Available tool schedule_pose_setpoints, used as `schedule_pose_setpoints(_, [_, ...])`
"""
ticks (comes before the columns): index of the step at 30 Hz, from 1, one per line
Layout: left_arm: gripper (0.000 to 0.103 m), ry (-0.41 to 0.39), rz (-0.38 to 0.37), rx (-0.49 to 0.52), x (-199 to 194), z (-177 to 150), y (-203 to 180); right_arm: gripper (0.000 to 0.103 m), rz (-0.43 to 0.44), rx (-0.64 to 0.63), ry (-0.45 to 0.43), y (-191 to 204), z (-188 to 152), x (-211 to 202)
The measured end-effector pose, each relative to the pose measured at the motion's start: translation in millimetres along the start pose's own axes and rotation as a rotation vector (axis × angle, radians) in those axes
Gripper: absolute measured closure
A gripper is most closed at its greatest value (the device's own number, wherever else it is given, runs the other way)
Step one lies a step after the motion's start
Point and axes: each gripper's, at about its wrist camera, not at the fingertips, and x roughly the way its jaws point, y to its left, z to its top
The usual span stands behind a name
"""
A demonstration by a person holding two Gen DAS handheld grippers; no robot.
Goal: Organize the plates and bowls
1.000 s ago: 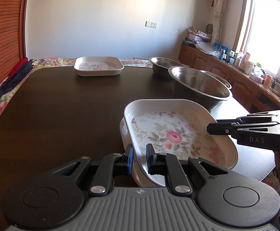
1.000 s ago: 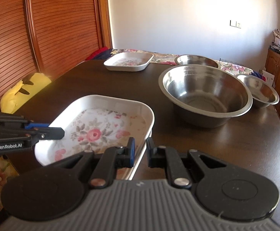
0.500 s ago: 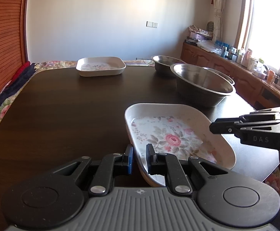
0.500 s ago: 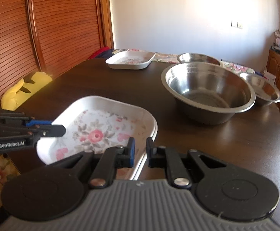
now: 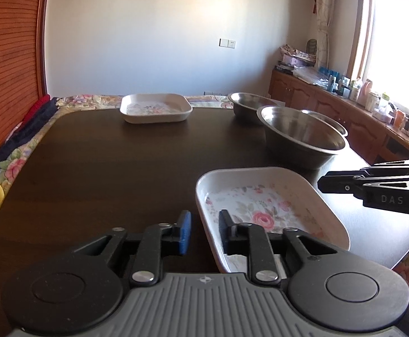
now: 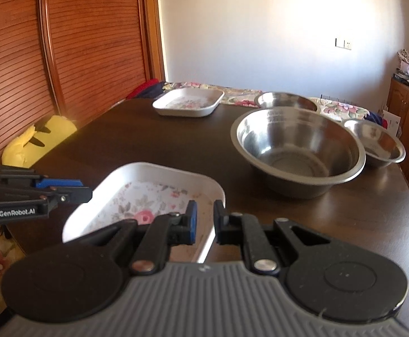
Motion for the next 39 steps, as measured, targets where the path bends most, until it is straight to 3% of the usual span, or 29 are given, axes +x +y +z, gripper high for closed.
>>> schedule_pose_setpoints(7, [0.039,-0.031,0.035,0.017,-2,15,1,0.089,0.002,-0.004,-0.037,0,15,-4])
schedule_pose_setpoints(17, [0.008,-0.044,0.050,0.011,1,33,12,0.089,0.007,0.006,-0.076,0,36,2])
schedule_pose_setpoints(25, [0.000,-0.037,0.075,0.009,7,41,25,0.089,0.016,0.012,-0.101,2,58,15])
schedule_pose_setpoints(39, [0.000,0.012,0.094,-0.002,18,51,44,0.089,0.030,0.004,-0.082,12,79,38])
